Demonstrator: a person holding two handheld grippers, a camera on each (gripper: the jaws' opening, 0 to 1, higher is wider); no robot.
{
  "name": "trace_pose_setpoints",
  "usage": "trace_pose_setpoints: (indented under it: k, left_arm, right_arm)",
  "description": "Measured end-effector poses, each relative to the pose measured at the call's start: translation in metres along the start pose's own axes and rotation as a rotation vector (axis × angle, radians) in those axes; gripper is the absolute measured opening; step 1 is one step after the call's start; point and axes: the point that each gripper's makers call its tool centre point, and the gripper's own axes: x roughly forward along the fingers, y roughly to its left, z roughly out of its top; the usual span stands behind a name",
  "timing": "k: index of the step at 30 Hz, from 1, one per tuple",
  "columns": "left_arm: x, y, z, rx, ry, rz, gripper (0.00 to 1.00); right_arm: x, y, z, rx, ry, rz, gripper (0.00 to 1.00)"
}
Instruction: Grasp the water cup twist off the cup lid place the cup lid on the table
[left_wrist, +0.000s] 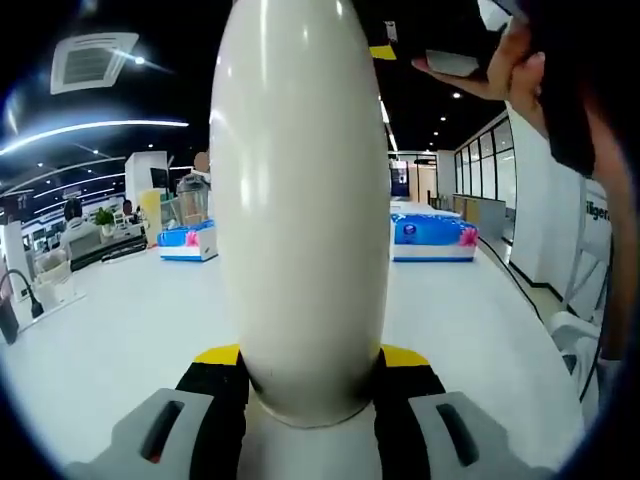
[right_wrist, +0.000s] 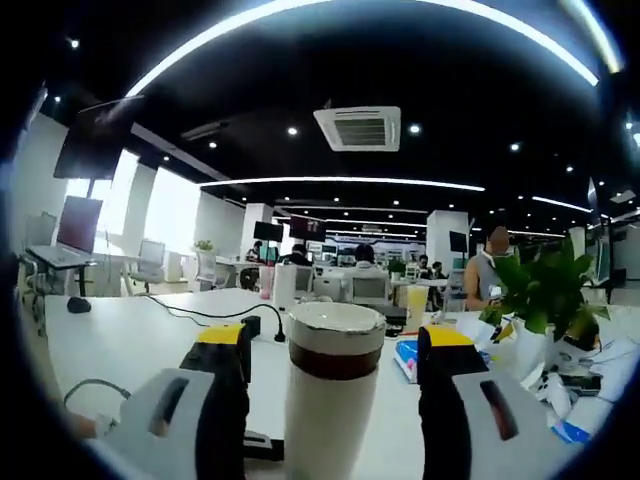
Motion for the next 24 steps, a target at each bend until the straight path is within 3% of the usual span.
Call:
trace_pose_setpoints:
  k: [7,12,19,24]
  left_arm:
    - [0.0,0.0,0.0,0.003,0.003,0.001,0.5]
    - [-0.001,0.0,0.0,0.002,0.002,0.001,0.5]
    - [-0.002,-0.002,0.0,0.002,0.002,0.002,0.5]
    - [-0.003,-0.002,0.0,0.001,0.002,0.002,0.5]
  right_arm:
    - [0.001,-0.006,0.007,-0.03,-0.036,-0.039,0.61]
    - [0.001,-0.001,0.012,0.001,-0.06,-0.013,0.55]
    - [0.003,-0.003,0.007,-0.04,-0.048,-0.027,0.44]
    - [0.004,-0.004,0.006,-0.033,-0.052,-0.017,0.43]
